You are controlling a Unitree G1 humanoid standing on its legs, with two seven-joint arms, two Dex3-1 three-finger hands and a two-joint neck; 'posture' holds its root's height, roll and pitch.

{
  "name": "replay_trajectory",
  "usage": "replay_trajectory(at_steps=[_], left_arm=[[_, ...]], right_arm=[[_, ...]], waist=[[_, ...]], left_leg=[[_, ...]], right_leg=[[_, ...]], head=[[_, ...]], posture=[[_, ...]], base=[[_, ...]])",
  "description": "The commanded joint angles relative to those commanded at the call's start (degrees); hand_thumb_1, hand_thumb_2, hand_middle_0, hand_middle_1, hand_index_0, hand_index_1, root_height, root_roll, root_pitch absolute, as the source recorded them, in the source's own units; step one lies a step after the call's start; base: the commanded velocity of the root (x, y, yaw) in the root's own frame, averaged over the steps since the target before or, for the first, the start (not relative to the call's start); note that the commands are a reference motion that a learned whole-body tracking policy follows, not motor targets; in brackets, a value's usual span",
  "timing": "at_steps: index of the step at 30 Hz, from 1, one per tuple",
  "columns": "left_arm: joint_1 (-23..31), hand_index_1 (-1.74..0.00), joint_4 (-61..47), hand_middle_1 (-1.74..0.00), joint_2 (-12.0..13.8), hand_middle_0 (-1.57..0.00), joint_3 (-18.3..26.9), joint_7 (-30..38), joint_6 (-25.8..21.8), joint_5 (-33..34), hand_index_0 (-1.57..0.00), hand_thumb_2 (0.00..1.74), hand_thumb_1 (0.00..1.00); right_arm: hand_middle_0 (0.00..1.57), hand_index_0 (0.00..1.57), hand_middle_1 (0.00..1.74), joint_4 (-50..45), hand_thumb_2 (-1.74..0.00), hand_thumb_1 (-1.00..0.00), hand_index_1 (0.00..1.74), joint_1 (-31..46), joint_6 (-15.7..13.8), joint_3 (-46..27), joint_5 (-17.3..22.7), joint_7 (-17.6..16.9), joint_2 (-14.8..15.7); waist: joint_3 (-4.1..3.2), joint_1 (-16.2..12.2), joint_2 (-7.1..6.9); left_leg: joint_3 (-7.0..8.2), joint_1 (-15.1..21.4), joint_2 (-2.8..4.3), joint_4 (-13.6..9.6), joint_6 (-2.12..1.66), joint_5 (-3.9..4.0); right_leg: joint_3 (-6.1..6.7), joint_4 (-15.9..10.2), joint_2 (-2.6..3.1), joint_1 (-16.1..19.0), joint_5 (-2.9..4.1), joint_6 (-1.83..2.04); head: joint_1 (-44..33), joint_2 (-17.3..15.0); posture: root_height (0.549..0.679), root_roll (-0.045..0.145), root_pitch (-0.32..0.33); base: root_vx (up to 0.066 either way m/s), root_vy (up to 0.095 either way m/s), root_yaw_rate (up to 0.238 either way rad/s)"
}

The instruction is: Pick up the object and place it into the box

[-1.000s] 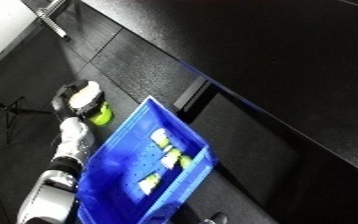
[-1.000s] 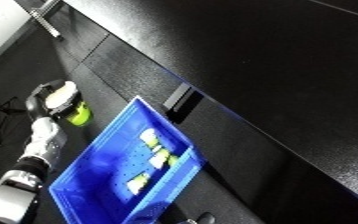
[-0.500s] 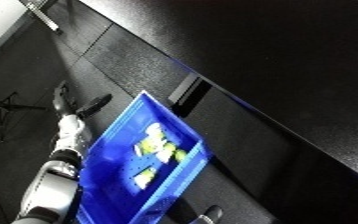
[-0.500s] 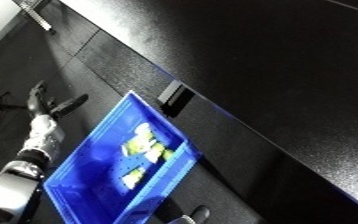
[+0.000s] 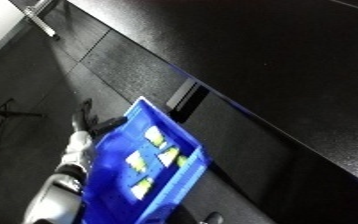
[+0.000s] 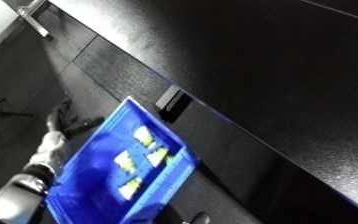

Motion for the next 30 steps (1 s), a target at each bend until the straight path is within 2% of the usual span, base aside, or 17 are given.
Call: replay_trajectory(at_steps=[5,10,13,17,18,21,25,27,30], left_arm=[[2.3,0.0,-1.7,0.0,-3.7,0.0,-2.6,-6.5,2.0,0.9,0.0,0.0,0.0],[3.3,0.0,-1.1,0.0,-6.3,0.0,-6.1,-14.6,5.6,1.8,0.0,0.0,0.0],[3.4,0.0,0.4,0.0,-7.5,0.0,-8.2,-20.2,8.9,2.0,0.0,0.0,0.0],[3.9,0.0,1.3,0.0,-9.0,0.0,-10.4,-25.2,12.2,3.4,0.0,0.0,0.0],[4.0,0.0,1.3,0.0,-9.3,0.0,-10.8,-25.7,12.5,3.7,0.0,0.0,0.0],[4.3,0.0,1.2,0.0,-10.4,0.0,-12.1,-26.3,13.1,4.9,0.0,0.0,0.0],[4.6,0.0,1.2,0.0,-12.0,0.0,-13.9,-26.4,13.5,7.3,0.0,0.0,0.0],[4.8,0.0,1.4,0.0,-12.9,0.0,-14.7,-26.2,13.7,8.3,0.0,0.0,0.0],[5.6,0.0,1.8,0.0,-14.4,0.0,-15.4,-25.9,14.3,9.3,0.0,0.0,0.0]], right_arm=[[0.0,0.0,0.0,-0.8,0.0,0.0,0.0,-0.2,0.8,-0.5,-0.1,-0.8,-0.3],[0.0,0.0,0.0,-1.3,0.0,0.0,0.0,-0.8,1.4,-0.9,-1.0,-1.4,-0.9],[0.0,0.0,0.0,-0.8,0.0,0.0,0.0,-1.4,1.6,-1.1,-1.9,-1.3,-1.0],[0.0,0.0,0.0,-0.1,0.0,0.0,0.0,-2.1,1.9,-1.8,-3.4,-0.9,-1.2],[0.0,0.0,0.0,0.0,0.0,0.0,0.0,-2.1,2.0,-1.9,-3.6,-0.8,-1.3],[0.0,0.0,0.0,0.9,0.0,0.0,0.0,-2.6,2.6,-2.6,-3.9,-0.4,-1.7],[0.0,0.0,0.0,3.0,0.0,0.0,0.0,-3.3,3.6,-3.7,-3.9,0.5,-1.8],[0.0,0.0,0.0,4.2,0.0,0.0,0.0,-3.4,3.9,-4.1,-3.9,0.9,-1.4],[0.0,0.0,0.0,6.0,0.0,0.0,0.0,-3.2,4.4,-4.8,-3.8,1.1,-0.5]], waist=[[-0.06,-0.5,1.05],[-0.08,-1.5,2.29],[-0.3,-2.2,2.87],[-0.8,-3.2,3.51],[-0.91,-3.4,3.62],[-1.42,-3.8,3.97],[-2.4,-4.1,4.22],[-3.08,-4.3,4.25],[-4.4,-4.5,4.25]], left_leg=[[0.8,0.3,0.09,0.6,0.04,-0.49],[1.5,0.7,0.42,0.3,0.0,-0.46],[1.98,0.9,0.67,0.3,-0.05,-0.47],[2.79,1.5,1.21,-0.5,-0.35,-0.21],[2.94,1.6,1.32,-0.8,-0.43,-0.08],[3.3,2.3,1.58,-1.9,-0.75,0.42],[3.41,3.5,1.7,-3.6,-1.16,1.15],[3.34,4.6,1.67,-5.2,-1.36,1.78],[3.21,6.9,1.7,-8.8,-1.77,3.16]], right_leg=[[0.43,-0.4,-0.04,-0.2,0.65,0.18],[1.17,-0.5,0.02,-0.7,1.15,0.36],[1.74,-0.5,0.08,-1.1,1.51,0.46],[2.52,-0.9,0.18,-1.5,1.95,0.66],[2.65,-1.0,0.2,-1.5,2.04,0.7],[3.03,-1.5,0.21,-1.5,2.46,0.86],[3.6,-3.4,0.27,-1.0,3.63,1.28],[3.86,-5.1,0.43,-0.3,4.52,1.68],[4.1,-8.8,0.77,1.4,6.09,2.46]], head=[[7.3,1.2],[13.5,1.4],[19.9,1.2],[28.7,0.6],[28.7,0.6],[36.2,-2.1],[40.6,-5.7],[42.9,-8.0],[44.8,-9.9]], posture=[[0.635,0.037,-0.082],[0.635,0.035,-0.08],[0.635,0.034,-0.08],[0.635,0.033,-0.076],[0.636,0.033,-0.076],[0.638,0.033,-0.074],[0.641,0.032,-0.073],[0.644,0.031,-0.073],[0.651,0.028,-0.072]], base=[[-0.027,0.005,-0.12],[-0.04,0.024,-0.139],[-0.028,0.031,-0.142],[-0.024,0.046,-0.155],[-0.014,0.037,-0.109],[-0.007,0.033,-0.083],[0.014,0.013,-0.052],[0.036,-0.001,-0.059],[0.052,-0.001,-0.074]])
